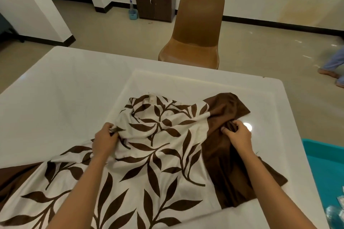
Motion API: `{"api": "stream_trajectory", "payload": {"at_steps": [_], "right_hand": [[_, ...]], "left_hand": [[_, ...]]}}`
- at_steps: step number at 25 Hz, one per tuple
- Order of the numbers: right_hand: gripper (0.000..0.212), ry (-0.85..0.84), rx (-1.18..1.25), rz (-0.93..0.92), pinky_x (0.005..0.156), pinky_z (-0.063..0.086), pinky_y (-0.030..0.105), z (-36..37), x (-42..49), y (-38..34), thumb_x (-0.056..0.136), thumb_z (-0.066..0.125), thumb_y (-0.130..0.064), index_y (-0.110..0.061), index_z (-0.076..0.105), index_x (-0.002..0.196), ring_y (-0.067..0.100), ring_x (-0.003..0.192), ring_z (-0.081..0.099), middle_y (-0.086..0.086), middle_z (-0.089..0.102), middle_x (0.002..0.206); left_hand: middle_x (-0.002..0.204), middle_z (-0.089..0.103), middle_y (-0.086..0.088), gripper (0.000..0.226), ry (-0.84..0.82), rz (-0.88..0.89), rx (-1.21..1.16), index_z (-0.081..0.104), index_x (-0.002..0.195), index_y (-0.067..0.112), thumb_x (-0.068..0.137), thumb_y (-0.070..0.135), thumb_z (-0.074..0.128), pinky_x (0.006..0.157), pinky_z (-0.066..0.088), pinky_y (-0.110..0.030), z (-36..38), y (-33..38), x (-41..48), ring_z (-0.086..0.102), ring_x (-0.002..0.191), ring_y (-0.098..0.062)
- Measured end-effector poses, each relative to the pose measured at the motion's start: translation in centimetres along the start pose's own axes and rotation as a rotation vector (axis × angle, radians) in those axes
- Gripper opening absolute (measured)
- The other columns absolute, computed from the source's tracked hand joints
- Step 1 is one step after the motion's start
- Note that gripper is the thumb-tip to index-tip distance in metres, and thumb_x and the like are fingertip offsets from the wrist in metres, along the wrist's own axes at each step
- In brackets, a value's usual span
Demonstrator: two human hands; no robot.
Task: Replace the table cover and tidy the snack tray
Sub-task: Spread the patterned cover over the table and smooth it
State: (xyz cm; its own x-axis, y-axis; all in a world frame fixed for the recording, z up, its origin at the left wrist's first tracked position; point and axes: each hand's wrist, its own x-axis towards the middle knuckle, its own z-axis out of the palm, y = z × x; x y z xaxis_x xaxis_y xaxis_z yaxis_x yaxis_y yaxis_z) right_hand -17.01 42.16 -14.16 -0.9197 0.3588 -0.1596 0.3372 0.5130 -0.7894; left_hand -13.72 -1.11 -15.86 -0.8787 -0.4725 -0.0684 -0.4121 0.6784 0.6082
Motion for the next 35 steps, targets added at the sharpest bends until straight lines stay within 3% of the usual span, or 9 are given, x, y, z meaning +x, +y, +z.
{"api": "stream_trajectory", "payload": {"at_steps": [5,9,13,16,18,23,27,30,35], "right_hand": [[0.024,0.355,-0.02,-0.024,0.073,0.039,0.03,-6.4,-0.3,-0.6,0.082,0.07,-0.04,-0.021,0.056,0.089,0.02,0.081,0.053,-0.001,0.06,0.087],[0.029,0.558,-0.349,0.075,0.082,0.043,0.043,-8.2,-1.3,1.4,0.089,0.062,-0.037,-0.012,0.057,0.103,0.034,0.091,0.055,0.013,0.062,0.099],[0.041,0.205,-0.84,0.574,0.11,0.025,0.053,-7.9,-1.1,2.5,0.088,0.062,-0.018,-0.002,0.052,0.125,0.044,0.132,0.03,0.028,0.037,0.141],[0.046,0.17,-0.647,0.044,0.107,0.038,0.047,-4.4,-0.7,0.5,0.083,0.064,-0.003,0.0,0.05,0.127,0.041,0.131,0.037,0.025,0.037,0.142],[0.054,-0.068,-0.358,-0.187,0.114,0.027,0.036,-0.6,-1.3,-2.4,0.089,0.055,-0.001,-0.006,0.04,0.141,0.031,0.142,0.026,0.016,0.025,0.154],[0.076,-0.557,-0.431,-0.441,0.121,0.01,0.041,9.6,-4.1,-6.7,0.092,0.053,-0.044,-0.019,0.014,0.153,0.022,0.149,0.004,0.007,0.005,0.161],[0.038,-0.392,-0.548,-0.565,0.117,0.022,0.045,13.0,-5.6,-5.5,0.089,0.057,-0.034,-0.021,0.052,0.124,0.02,0.13,0.042,0.002,0.05,0.135],[0.005,-0.192,-0.412,-0.595,0.084,0.05,0.032,12.1,-6.5,-4.2,0.086,0.062,-0.024,-0.024,0.06,0.09,0.008,0.08,0.052,-0.01,0.06,0.088],[0.01,0.009,-0.152,-0.378,0.055,0.042,0.021,6.8,-5.5,-1.8,0.088,0.064,-0.024,-0.025,0.058,0.079,0.001,0.064,0.052,-0.013,0.057,0.07]], "left_hand": [[0.102,0.067,-0.02,0.04,0.255,-0.197,-0.027,0.063,0.1,0.006,0.088,0.044,0.06,0.077,0.042,-0.04,-6.1,-1.1,3.5,0.059,0.099,-0.039],[0.094,0.066,-0.018,0.058,0.409,-0.281,-0.043,0.062,0.089,0.007,0.086,0.063,0.049,0.074,0.041,-0.041,-7.3,-1.6,2.5,0.059,0.092,-0.039],[0.11,0.06,-0.028,0.066,0.145,-0.482,0.16,0.055,0.112,-0.003,0.095,0.058,0.034,0.09,0.042,-0.048,-6.8,-3.6,1.7,0.056,0.102,-0.043],[0.117,0.062,-0.02,0.046,-0.148,-0.366,0.302,0.057,0.115,0.006,0.094,0.045,0.043,0.091,0.044,-0.043,-5.9,-3.6,1.6,0.055,0.101,-0.035],[0.123,0.061,-0.012,0.035,-0.382,-0.196,0.355,0.059,0.119,0.014,0.093,0.038,0.052,0.098,0.043,-0.042,-4.9,-2.7,1.6,0.055,0.109,-0.03],[0.122,0.06,-0.014,0.048,-0.554,-0.08,0.174,0.049,0.124,0.006,0.087,0.033,0.065,0.085,0.044,-0.031,-1.9,1.2,0.0,0.057,0.103,-0.025],[0.112,0.059,0.002,0.045,-0.876,-0.077,0.261,0.053,0.118,0.017,0.086,0.047,0.062,0.085,0.045,-0.026,-1.7,3.9,-0.7,0.056,0.098,-0.015],[0.114,0.065,0.001,0.043,-1.136,-0.23,0.04,0.058,0.122,0.016,0.086,0.038,0.066,0.086,0.055,-0.028,-2.5,3.8,-1.3,0.063,0.104,-0.017],[0.102,0.066,-0.004,0.053,-0.651,-0.357,-0.196,0.066,0.098,0.016,0.077,0.065,0.062,0.078,0.049,-0.03,-4.7,0.7,-0.6,0.062,0.097,-0.023]]}}
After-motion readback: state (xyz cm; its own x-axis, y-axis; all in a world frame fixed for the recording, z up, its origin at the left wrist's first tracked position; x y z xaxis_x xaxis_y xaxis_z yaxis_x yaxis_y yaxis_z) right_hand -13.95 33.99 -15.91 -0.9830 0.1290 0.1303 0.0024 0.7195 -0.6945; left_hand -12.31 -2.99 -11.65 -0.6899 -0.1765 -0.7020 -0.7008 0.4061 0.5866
